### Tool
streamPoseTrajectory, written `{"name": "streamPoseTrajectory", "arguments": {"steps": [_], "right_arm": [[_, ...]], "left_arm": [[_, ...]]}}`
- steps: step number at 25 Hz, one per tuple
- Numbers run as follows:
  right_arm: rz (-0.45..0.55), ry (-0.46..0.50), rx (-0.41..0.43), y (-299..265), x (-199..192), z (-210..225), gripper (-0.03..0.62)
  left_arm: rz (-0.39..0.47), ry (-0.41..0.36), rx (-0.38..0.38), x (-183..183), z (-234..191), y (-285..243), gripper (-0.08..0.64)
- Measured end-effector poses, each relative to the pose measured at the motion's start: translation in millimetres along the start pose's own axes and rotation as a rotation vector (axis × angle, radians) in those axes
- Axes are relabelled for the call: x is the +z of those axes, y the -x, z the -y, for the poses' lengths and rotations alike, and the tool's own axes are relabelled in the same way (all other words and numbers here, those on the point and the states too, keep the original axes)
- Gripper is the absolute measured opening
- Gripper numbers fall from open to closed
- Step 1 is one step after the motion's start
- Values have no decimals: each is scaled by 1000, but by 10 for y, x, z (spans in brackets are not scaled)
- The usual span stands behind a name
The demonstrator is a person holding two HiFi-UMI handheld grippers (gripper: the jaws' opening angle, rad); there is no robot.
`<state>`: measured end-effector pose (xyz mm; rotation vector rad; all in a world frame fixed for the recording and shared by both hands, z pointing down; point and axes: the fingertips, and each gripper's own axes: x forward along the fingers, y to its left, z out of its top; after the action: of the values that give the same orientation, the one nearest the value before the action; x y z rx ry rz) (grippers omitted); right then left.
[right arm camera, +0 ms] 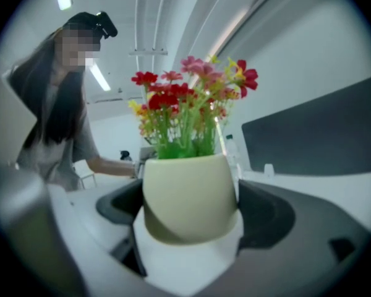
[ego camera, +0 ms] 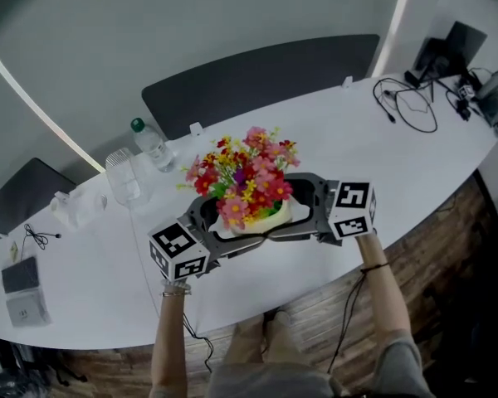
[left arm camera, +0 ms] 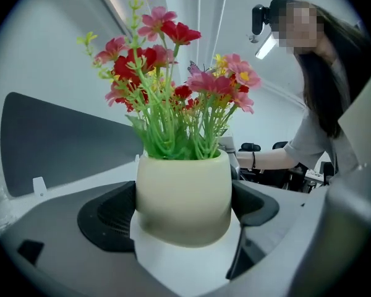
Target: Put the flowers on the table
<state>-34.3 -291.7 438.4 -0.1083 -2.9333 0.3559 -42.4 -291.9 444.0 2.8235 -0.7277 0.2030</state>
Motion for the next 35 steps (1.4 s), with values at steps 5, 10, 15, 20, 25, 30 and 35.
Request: {"name": "streamPoseTrajectory", "arguments": {"steps": [5,10,15,20,25,30,35], "right_arm": [[-21,0,-7,-42,-103,149,477],[-52,-6,-6,-88,-247,302,477],[-75,-18,-10,-122,-441,431,477],[-95,-19,-38,-152,-611,587,477],[-119,-8,-52,-155,-723,660,477],[-148,-2,-62,-185,-838,684,477],[-142,-12,-69,-197,-876,693,477]], "left_arm": [[-2,12,-4,-118,-139,-62,485],[-29,13,3,-264,-273,-129,486],[-57,14,7,-460,-378,-206,485],[-74,13,18,-633,-511,-266,483],[-84,19,34,-758,-568,-319,482],[-105,25,45,-884,-588,-327,480],[-105,43,46,-926,-598,-316,480]]}}
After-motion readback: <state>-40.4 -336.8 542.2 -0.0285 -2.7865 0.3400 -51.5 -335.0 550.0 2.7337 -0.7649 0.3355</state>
